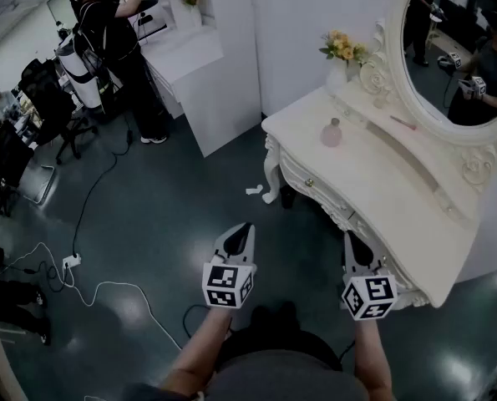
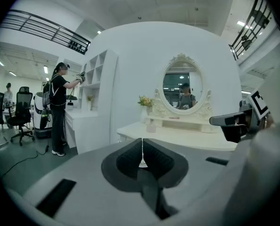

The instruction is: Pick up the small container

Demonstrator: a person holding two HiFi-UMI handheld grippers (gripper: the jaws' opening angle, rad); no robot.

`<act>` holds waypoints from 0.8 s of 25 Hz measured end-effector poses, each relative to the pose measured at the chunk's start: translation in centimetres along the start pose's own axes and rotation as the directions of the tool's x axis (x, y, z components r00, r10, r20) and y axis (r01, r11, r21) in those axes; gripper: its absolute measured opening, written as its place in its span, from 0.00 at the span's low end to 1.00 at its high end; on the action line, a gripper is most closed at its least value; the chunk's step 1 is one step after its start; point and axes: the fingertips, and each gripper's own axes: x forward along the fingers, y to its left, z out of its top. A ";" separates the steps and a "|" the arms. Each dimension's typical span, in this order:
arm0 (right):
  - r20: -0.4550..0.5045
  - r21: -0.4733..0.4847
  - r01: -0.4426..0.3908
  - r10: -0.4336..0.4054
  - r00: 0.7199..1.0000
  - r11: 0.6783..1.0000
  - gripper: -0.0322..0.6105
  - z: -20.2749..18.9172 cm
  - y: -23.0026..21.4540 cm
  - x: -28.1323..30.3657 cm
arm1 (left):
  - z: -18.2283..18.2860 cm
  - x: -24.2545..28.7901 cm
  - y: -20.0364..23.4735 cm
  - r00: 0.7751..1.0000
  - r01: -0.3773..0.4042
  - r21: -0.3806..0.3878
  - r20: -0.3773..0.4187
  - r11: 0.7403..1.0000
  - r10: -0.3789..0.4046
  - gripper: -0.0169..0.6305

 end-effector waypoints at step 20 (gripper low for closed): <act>-0.002 0.027 -0.075 0.075 0.997 0.997 0.20 0.4 -2.6 1.9 | 0.6 2.1 -2.4 0.999 -0.044 0.008 0.006 0.999 0.044 0.04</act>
